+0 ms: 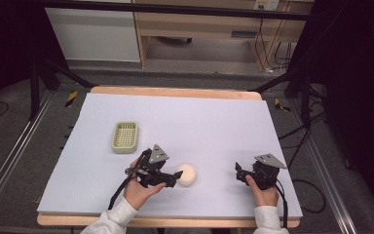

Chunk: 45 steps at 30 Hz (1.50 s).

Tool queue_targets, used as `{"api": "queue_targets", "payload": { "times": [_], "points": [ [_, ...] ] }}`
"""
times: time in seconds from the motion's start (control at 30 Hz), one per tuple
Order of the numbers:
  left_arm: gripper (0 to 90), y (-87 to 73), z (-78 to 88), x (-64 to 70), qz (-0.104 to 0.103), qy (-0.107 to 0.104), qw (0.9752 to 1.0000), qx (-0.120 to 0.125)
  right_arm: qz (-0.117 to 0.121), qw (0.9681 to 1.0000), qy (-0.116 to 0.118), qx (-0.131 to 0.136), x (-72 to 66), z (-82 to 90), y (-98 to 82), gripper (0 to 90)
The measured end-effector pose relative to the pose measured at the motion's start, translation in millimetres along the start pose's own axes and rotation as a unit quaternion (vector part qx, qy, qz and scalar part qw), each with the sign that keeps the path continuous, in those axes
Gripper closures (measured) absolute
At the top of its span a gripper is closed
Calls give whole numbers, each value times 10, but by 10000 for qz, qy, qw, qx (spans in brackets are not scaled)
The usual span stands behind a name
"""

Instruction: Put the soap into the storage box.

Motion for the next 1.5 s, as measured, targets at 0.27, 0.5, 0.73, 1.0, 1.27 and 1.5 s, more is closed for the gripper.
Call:
{"api": "queue_targets", "payload": {
  "times": [0.27, 0.5, 0.73, 1.0, 1.27, 1.5],
  "points": [
    [194, 5, -48, 38, -11, -25, 10000, -49, -7, 10000, 1, -6, 2, 0, -1, 40],
    [190, 7, -88, 71, -44, -29, 9999, -103, -25, 10000, 3, 4, 2, 6, 1, 40],
    [177, 18, -141, 111, -91, -38, 9998, -158, -37, 10000, 19, 15, 10, 8, 1, 39],
    [167, -5, -244, 170, -180, -29, 9994, -304, -52, 10000, 28, 43, 11, 11, 5, 39],
    [161, -28, -308, 203, -202, -41, 9989, -409, -51, 10000, 28, 52, 20, 10, 6, 39],
    [152, -48, -376, 221, -221, 8, 9986, -488, -47, 10000, 24, 54, 24, 14, 4, 39]
  ]
}}
Point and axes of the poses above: each handheld gripper's, and its own axes: z roughly backward along the jaws, y roughly out of its top, x roughly to its right, the point moved 5 cm from there along -z, roughly forward along the jaws, and after that the axes turned 9 degrees about z, right-handed, at the moved point
